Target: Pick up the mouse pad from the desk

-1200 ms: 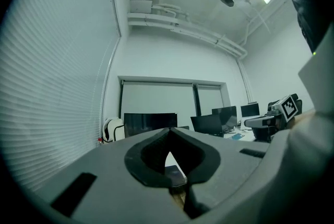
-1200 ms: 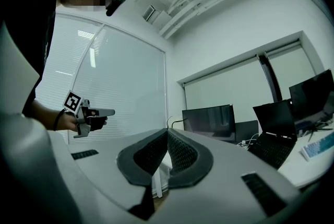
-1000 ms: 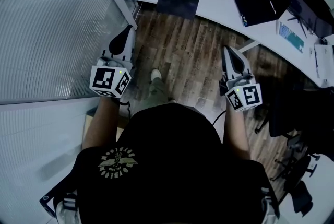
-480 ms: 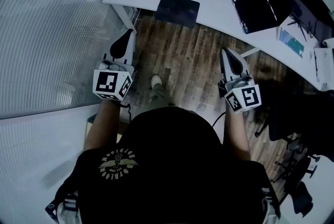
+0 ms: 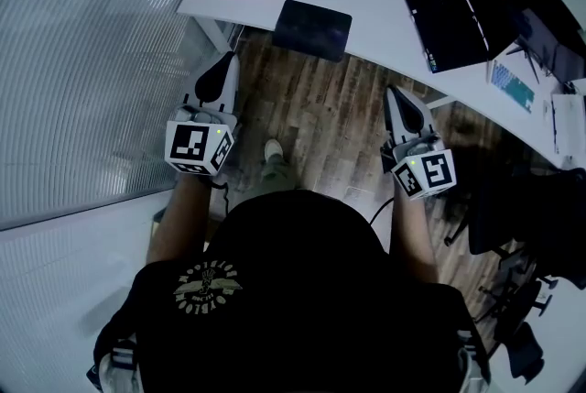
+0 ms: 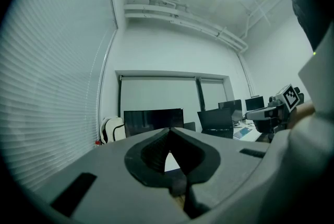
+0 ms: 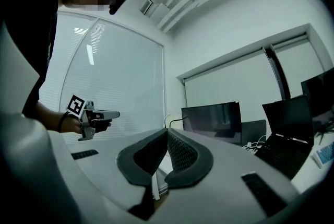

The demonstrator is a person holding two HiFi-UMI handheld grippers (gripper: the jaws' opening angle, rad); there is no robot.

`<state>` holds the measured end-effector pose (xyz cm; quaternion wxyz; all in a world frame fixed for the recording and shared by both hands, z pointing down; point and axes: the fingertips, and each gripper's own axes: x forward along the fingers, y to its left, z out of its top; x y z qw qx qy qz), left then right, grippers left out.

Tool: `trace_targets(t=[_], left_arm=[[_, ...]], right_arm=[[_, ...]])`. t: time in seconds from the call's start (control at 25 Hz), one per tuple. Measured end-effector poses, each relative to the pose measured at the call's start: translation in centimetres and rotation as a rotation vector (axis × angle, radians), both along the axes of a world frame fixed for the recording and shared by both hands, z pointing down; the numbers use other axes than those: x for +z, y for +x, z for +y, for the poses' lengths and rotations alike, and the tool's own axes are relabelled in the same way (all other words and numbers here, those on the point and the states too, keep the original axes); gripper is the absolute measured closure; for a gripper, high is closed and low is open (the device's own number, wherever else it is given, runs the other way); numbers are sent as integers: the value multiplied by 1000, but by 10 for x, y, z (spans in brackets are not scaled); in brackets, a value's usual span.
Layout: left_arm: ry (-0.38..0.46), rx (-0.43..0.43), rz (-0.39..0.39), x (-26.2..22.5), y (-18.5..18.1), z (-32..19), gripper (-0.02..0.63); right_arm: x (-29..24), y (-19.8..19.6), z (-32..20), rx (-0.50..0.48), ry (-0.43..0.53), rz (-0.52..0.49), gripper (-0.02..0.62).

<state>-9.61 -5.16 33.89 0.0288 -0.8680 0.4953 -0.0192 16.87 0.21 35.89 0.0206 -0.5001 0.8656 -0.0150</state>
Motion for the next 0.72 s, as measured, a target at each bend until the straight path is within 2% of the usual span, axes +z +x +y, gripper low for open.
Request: trace_targets(t=[0.24, 0.56, 0.72], left_arm=[[-15, 17, 1, 4, -2, -30, 598], [-7, 2, 23, 6, -26, -77, 598], [-48, -5, 22, 24, -38, -92, 598]], right_arm=[[-3, -2, -26, 18, -7, 4, 595], [-7, -23, -65, 3, -3, 28, 595], [4, -37, -85, -18, -28, 31, 595]])
